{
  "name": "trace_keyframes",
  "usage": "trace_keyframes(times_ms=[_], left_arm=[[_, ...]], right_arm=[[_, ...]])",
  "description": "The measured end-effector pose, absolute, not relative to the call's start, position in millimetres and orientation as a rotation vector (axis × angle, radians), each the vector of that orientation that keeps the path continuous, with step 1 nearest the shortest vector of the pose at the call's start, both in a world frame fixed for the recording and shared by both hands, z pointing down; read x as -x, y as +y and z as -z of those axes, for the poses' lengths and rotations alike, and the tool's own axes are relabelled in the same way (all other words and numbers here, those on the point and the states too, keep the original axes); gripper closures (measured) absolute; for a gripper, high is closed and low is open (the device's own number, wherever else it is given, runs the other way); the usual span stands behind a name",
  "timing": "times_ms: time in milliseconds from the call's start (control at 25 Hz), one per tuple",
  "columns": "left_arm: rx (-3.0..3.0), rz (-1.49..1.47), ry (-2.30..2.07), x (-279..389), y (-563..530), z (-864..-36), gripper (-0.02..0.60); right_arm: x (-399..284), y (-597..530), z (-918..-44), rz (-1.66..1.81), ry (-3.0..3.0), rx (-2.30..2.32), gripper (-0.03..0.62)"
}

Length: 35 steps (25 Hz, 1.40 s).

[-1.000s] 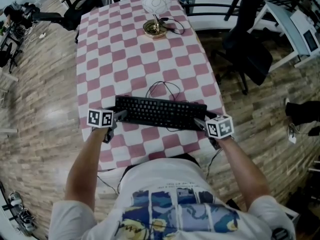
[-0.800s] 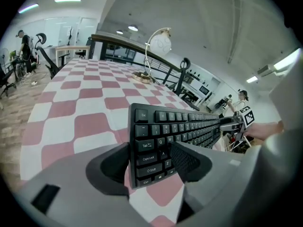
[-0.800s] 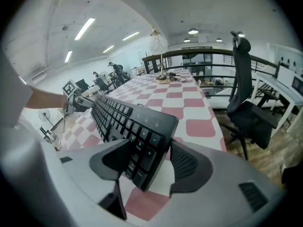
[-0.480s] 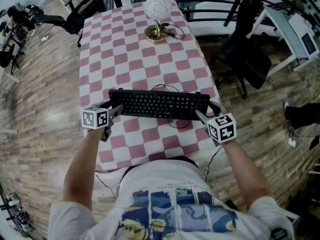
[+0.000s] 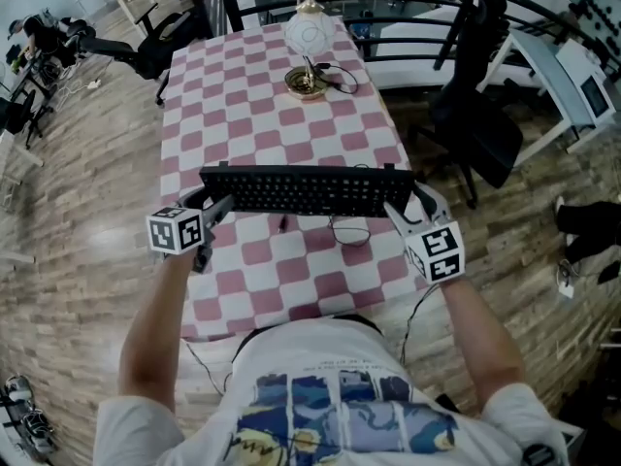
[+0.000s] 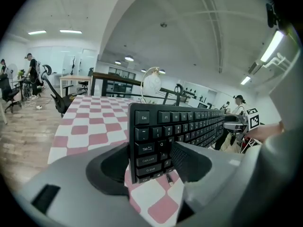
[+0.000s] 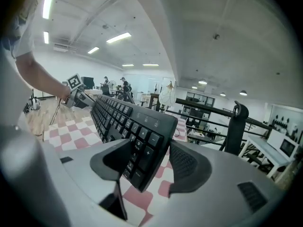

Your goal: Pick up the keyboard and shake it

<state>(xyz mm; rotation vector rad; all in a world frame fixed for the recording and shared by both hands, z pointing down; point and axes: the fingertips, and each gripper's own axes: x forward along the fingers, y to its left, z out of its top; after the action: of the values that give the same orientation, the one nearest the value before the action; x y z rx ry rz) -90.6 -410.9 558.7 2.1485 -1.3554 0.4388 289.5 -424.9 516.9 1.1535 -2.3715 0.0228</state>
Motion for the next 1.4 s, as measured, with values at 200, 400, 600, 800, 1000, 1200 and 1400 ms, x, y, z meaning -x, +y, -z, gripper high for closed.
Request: trace_keyframes(times_ms=[200, 400, 600, 800, 1000, 1200, 1400], left_arm=[[-2.191, -0.384, -1.402, 92.5, -413.5, -527.0, 0.305], [-2.226, -0.334, -1.441, 95.4, -412.4, -500.1, 0.305], [-2.278, -0.295, -1.504, 101.1, -409.8, -470.3, 0.305], [-2.312, -0.278, -1.568, 107.1, -403.0, -447.2, 0.305], [-2.339, -0.268, -1.623, 115.1, -391.5, -424.9, 0.305], [-2.358, -0.261, -1.678, 124.7, -380.2, -406.8, 0.305], [-2.378, -0.246, -1.729, 134.8, -368.2, -390.5, 0.305]], right_arm=[[-287.4, -427.0, -479.3, 0.108, -2.377, -1.186, 0.339], [-284.3, -427.5, -448.3, 0.242, -2.388, -1.212, 0.339], [-279.0, -429.4, -420.1, 0.37, -2.404, -1.229, 0.339], [-273.5, -428.2, -404.5, 0.443, -2.416, -1.238, 0.341], [-266.3, -424.4, -393.5, 0.466, -2.435, -1.233, 0.342], [-256.4, -421.9, -381.5, 0.507, -2.455, -1.229, 0.342], [-245.7, -417.8, -368.4, 0.578, -2.464, -1.24, 0.342]])
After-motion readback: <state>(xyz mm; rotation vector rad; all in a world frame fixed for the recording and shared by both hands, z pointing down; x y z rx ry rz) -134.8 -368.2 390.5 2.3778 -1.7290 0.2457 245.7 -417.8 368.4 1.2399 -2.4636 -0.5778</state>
